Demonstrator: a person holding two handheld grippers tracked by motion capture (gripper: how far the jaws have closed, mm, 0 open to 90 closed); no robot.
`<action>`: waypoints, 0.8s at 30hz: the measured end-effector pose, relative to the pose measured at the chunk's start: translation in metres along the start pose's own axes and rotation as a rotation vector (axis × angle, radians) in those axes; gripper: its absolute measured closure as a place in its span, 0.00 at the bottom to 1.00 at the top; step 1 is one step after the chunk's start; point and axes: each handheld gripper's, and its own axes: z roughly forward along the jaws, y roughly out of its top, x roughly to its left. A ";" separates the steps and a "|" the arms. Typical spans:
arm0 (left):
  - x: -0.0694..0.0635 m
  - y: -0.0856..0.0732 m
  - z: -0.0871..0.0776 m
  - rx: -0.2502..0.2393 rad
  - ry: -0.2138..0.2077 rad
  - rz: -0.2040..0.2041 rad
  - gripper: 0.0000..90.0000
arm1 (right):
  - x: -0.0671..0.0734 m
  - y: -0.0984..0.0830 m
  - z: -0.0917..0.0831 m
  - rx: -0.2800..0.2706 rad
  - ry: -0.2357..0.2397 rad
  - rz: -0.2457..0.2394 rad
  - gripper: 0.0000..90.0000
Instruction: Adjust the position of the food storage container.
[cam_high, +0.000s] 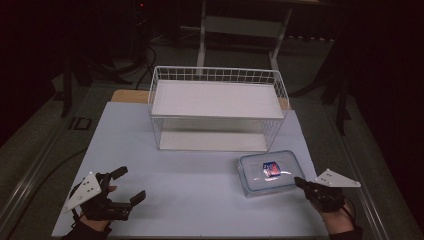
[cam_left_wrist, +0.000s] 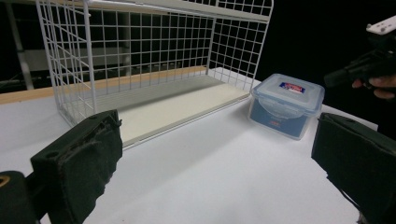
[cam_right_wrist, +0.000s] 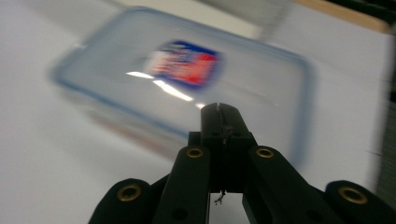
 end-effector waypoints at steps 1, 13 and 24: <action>0.000 0.000 0.000 0.000 0.001 0.000 0.02 | -0.007 -0.001 0.000 0.001 -0.019 0.008 1.00; 0.000 0.000 0.001 0.004 0.000 -0.003 0.02 | -0.048 -0.020 0.026 0.075 -0.119 0.072 1.00; 0.000 -0.001 0.001 0.009 -0.005 0.001 0.02 | -0.039 -0.022 0.030 0.064 -0.074 0.071 1.00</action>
